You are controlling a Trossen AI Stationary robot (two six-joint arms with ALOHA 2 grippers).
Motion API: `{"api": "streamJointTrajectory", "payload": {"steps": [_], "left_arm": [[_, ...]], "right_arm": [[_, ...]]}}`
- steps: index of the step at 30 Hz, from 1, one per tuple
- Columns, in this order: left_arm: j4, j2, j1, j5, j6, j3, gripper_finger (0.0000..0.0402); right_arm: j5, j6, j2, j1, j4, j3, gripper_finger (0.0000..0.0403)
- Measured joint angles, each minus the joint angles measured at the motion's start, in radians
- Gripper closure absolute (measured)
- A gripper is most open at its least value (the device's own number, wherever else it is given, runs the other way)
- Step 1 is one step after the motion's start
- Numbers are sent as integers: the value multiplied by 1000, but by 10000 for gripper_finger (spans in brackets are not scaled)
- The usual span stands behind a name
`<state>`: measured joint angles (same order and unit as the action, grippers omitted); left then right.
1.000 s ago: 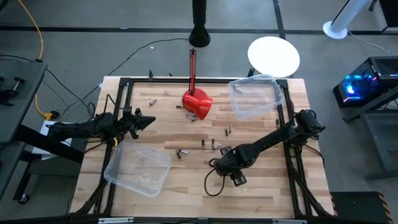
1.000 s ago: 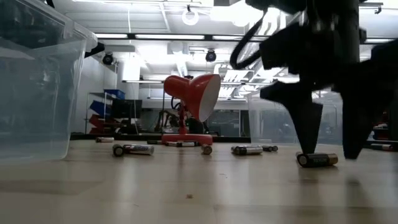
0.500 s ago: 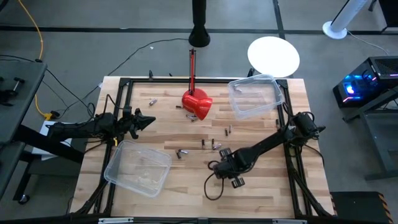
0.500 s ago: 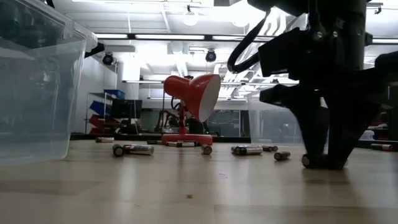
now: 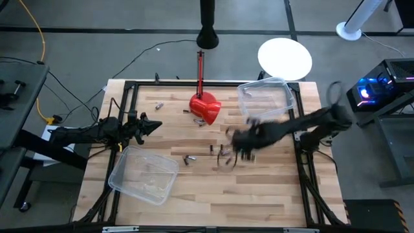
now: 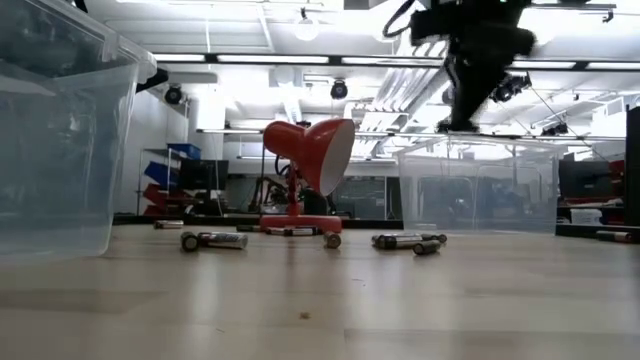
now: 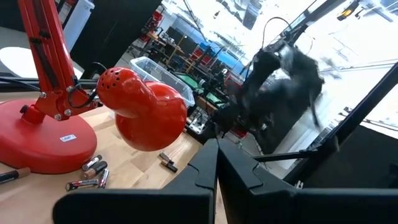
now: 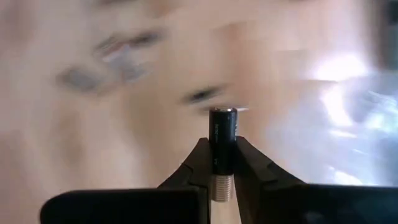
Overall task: Sort batteries
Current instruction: Put the black battery into the top transparent bin
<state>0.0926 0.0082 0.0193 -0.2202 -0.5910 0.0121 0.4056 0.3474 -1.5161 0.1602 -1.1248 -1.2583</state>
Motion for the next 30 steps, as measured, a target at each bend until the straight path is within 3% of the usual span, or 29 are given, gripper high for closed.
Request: {"api": "streamJointTrajectory", "payload": {"steps": [5,9,12,18,22,25,27,30], "left_arm": [[-1,0,0,0,0,0,401],[1,0,0,0,0,0,401],[1,0,0,0,0,0,401],[1,0,0,0,0,0,401],[1,0,0,0,0,0,401],[1,0,0,0,0,0,401],[1,0,0,0,0,0,401],[2,0,0,0,0,0,401]], "right_arm": [[149,64,183,-239,-30,26,383],[158,71,235,-407,-17,42,375],[122,62,225,-500,5,53,340],[-93,55,218,-601,73,52,234],[-324,21,238,-584,127,51,188],[-544,66,247,-485,302,49,180],[-576,75,232,-363,393,47,181],[-504,-13,166,-184,404,48,183]]}}
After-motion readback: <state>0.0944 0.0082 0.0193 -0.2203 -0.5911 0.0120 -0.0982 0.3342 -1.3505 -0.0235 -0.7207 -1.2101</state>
